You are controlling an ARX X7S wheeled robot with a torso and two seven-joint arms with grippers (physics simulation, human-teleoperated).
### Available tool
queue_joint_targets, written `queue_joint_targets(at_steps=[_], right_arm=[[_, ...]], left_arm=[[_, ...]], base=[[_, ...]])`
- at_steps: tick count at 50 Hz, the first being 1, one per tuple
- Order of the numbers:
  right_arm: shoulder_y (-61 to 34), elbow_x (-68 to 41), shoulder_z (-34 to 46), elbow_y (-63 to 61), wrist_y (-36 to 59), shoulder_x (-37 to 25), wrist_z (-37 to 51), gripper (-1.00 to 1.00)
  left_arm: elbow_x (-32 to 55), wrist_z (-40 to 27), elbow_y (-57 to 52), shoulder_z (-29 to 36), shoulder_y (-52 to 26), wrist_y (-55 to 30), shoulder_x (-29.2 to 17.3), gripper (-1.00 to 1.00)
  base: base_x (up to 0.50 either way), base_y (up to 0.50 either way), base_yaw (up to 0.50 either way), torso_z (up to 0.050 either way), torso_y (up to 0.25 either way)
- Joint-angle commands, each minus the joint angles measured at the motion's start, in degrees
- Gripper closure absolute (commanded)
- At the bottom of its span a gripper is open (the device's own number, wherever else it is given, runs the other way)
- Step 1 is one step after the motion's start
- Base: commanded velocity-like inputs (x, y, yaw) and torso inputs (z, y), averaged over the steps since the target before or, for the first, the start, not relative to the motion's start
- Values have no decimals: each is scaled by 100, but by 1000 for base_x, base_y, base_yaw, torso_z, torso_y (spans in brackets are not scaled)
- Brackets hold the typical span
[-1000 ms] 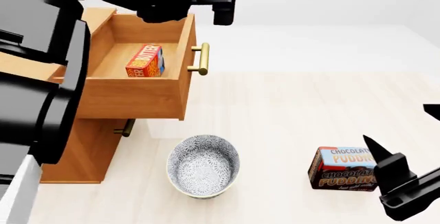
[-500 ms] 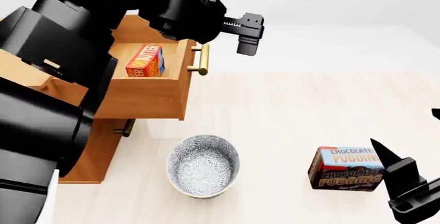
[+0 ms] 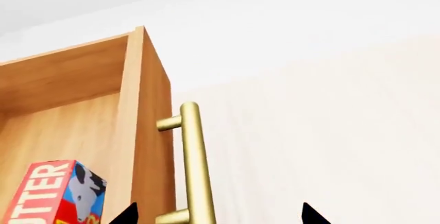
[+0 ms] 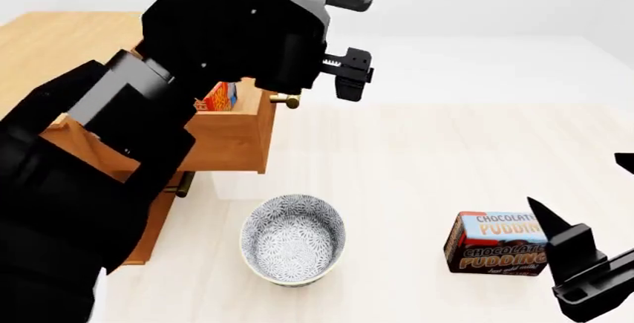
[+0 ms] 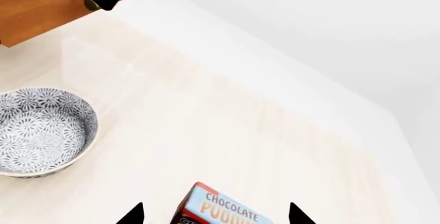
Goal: Put the butter at the back in the top drawer of the cabinet and close it.
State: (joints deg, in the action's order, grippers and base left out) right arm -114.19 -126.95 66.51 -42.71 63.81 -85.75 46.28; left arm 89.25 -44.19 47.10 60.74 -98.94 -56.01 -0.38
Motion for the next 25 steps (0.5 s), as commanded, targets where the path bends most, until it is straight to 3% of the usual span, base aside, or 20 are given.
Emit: queue_joint_targets(at_steps=[1, 16, 25], right_arm=[[73, 36, -18, 16, -11, 46, -6, -100], [154, 111, -54, 31, -18, 44, -64, -100], [185, 104, -83, 20, -22, 52, -51, -100]], left_arm=[[521, -83, -25, 784, 82, 563, 32, -100], [1960, -20, 338, 2748, -175, 1218, 37, -100], [2109, -87, 471, 3093, -110, 1280, 38, -100]], base=[[0, 0, 0, 0, 0], [0, 0, 0, 0, 0], [0, 0, 0, 0, 0]])
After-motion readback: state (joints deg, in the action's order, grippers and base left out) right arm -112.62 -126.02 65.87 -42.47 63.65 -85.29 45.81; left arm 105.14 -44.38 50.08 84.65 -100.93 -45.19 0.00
